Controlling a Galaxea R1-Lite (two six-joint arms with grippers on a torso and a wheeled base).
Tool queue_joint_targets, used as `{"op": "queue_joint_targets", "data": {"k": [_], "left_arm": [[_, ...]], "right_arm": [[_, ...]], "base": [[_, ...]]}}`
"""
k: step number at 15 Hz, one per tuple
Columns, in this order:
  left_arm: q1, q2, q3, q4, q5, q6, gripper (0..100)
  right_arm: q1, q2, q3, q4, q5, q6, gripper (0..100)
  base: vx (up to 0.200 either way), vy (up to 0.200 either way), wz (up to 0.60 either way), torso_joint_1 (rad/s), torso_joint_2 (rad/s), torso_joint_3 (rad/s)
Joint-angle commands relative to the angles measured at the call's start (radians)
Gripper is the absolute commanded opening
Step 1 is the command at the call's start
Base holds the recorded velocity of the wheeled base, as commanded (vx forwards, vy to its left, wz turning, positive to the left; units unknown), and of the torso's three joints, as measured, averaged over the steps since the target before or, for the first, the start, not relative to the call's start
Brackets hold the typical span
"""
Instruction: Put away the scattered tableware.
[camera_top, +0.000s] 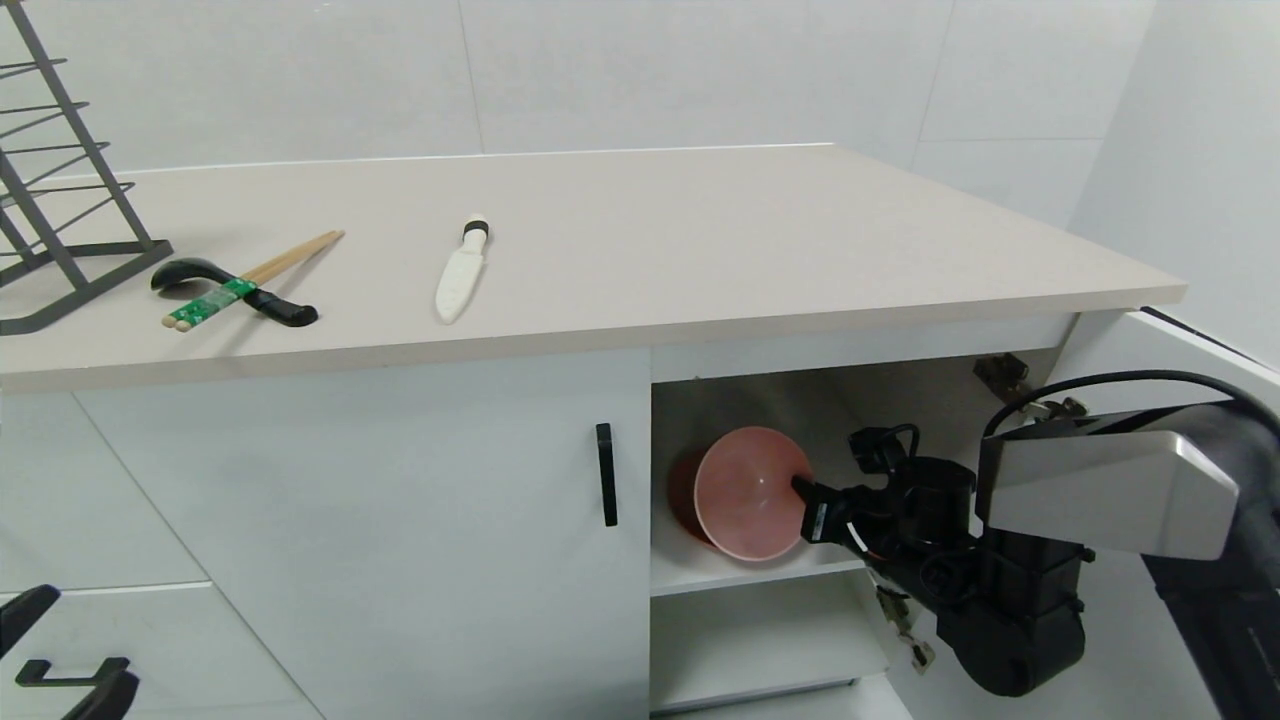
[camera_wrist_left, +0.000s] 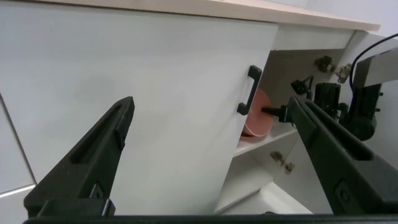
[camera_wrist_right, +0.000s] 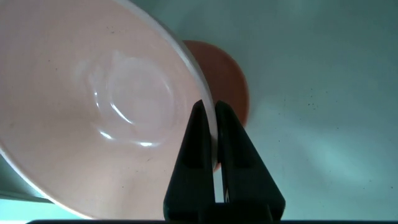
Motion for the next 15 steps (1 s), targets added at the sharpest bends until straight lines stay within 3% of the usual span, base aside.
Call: {"op": "queue_joint_targets", "data": {"k": [1, 4, 5, 12, 15], "left_arm": [[0.006, -0.011, 0.000, -0.001, 0.001, 0.000, 100], [0.018, -0.020, 0.000, -0.001, 0.001, 0.000, 100], [0.018, -0.020, 0.000, 0.001, 0.001, 0.000, 100], [0.018, -0.016, 0.000, -0.001, -0.001, -0.005, 100], [0.018, -0.014, 0.000, -0.001, -0.001, -0.016, 100]], "right_arm": [[0.001, 0.003, 0.001, 0.000, -0.001, 0.000, 0], [-0.001, 0.012, -0.003, 0.001, 0.001, 0.000, 0], [-0.001, 0.015, -0.005, -0.002, -0.001, 0.000, 100], [0.002, 0.004, -0.003, -0.011, 0.002, -0.014, 100], [0.013, -0.097, 0.043, -0.011, 0.002, -0.015, 100]], "base": [[0.000, 0.000, 0.00, 0.000, 0.00, 0.000], [0.000, 0.000, 0.00, 0.000, 0.00, 0.000], [0.000, 0.000, 0.00, 0.000, 0.00, 0.000], [0.000, 0.000, 0.00, 0.000, 0.00, 0.000], [0.000, 0.000, 0.00, 0.000, 0.00, 0.000]]}}
